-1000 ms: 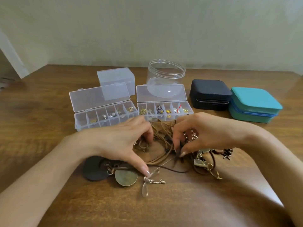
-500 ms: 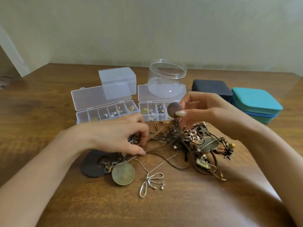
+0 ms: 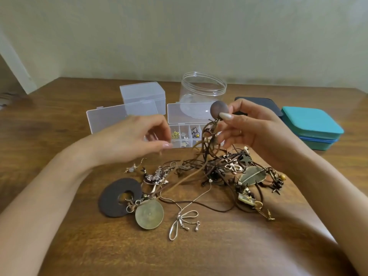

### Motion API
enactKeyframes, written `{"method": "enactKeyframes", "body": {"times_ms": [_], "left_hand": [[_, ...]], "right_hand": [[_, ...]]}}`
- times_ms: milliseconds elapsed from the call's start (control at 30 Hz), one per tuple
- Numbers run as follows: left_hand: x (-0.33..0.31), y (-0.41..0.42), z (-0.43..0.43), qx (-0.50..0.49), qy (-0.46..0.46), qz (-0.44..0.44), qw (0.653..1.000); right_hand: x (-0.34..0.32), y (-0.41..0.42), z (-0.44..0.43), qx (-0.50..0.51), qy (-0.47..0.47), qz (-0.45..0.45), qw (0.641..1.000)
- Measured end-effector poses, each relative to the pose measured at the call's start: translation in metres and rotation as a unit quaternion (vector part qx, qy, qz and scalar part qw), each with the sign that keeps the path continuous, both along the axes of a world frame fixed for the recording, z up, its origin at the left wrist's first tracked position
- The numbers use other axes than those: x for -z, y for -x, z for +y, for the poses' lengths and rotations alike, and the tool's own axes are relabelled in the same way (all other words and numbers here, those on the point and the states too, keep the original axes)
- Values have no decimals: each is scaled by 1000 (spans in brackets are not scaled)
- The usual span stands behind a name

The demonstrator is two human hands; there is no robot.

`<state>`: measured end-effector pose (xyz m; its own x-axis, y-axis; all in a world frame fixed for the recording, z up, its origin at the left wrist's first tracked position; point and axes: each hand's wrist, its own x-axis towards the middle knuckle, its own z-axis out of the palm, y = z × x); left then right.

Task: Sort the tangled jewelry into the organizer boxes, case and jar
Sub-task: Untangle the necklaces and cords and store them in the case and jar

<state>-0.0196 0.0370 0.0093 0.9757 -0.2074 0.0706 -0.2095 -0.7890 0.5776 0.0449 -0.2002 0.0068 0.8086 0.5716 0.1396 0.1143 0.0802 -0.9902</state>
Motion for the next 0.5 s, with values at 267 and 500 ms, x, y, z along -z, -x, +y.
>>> {"method": "enactKeyframes", "body": {"times_ms": [267, 500], "left_hand": [[6, 3, 8, -6, -130, 158, 979], [3, 4, 9, 24, -146, 173, 974]], "right_hand": [[-2, -1, -5, -102, 177, -83, 975], [11, 9, 6, -181, 340, -146, 911]]}}
